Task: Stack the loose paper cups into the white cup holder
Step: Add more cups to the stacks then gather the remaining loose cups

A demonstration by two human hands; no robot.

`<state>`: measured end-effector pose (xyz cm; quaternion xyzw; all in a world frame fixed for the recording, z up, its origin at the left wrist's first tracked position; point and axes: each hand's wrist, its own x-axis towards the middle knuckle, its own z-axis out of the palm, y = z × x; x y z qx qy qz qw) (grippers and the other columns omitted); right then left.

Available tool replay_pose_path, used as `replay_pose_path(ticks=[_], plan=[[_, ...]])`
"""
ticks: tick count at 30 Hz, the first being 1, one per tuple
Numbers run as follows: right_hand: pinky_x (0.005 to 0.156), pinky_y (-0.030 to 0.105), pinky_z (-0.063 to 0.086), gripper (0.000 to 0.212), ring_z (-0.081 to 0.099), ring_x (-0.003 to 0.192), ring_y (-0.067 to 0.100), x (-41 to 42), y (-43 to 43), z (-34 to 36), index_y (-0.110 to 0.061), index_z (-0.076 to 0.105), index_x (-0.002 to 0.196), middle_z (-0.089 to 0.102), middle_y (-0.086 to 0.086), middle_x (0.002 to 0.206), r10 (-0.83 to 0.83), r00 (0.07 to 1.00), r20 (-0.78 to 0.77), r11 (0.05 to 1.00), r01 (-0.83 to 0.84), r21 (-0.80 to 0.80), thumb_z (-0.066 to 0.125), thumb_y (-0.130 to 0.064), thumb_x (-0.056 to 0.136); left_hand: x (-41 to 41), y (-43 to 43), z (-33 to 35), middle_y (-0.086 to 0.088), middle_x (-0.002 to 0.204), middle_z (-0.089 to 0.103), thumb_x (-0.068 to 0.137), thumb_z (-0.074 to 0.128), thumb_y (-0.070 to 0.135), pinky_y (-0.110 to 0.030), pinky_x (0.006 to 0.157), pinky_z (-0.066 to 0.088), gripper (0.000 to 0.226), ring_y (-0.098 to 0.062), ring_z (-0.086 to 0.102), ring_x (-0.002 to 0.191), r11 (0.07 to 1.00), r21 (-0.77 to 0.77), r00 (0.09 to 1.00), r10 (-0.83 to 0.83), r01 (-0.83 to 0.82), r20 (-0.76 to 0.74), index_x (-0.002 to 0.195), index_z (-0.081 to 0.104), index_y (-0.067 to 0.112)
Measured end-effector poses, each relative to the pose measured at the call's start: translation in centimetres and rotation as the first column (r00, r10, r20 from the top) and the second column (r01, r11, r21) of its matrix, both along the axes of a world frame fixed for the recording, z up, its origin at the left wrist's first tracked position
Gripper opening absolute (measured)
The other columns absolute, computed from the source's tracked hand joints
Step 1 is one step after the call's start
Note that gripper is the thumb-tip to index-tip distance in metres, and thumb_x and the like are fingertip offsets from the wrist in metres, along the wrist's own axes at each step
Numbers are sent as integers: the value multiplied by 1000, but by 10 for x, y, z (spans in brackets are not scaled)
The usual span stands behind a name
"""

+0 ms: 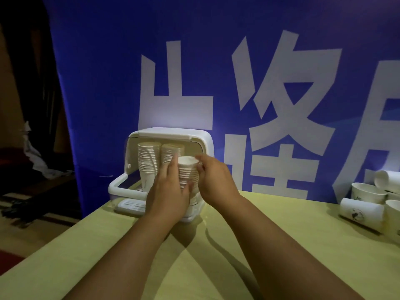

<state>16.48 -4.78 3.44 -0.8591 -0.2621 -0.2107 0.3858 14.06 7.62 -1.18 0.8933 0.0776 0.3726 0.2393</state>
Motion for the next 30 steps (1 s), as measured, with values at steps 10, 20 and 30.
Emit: replay_pose_path(ticks=[10,20,30], plan=[[94,35,55,42,64,107,15,-6,-8,-15,-32,55,134,63,-8,128,-69,997,-42,996,71,52,66,-28,94,-16,-7,0,1,149,32,92,67,39,-39,101,48,71,-22,39,133,997,51,998,56,-58,41,150,29,30],[69,15,50,8,61,78,8,-52,-119,-15,-29,60,98,63,-10,88,-273,957,-94,957,280,71,64,-23,96,-62,-81,23,13,82,59,92,64,30,-33,70,59,12,-8,58,74,975,54,977,-212,213,-29,89,53,33],[63,21,47,8,58,74,5,-137,-291,-14,-27,62,88,63,-10,81,-505,861,-61,861,508,34,63,-20,93,-105,-216,18,13,85,62,89,61,32,-29,71,56,3,-9,60,77,902,49,879,-405,430,-251,86,61,30]])
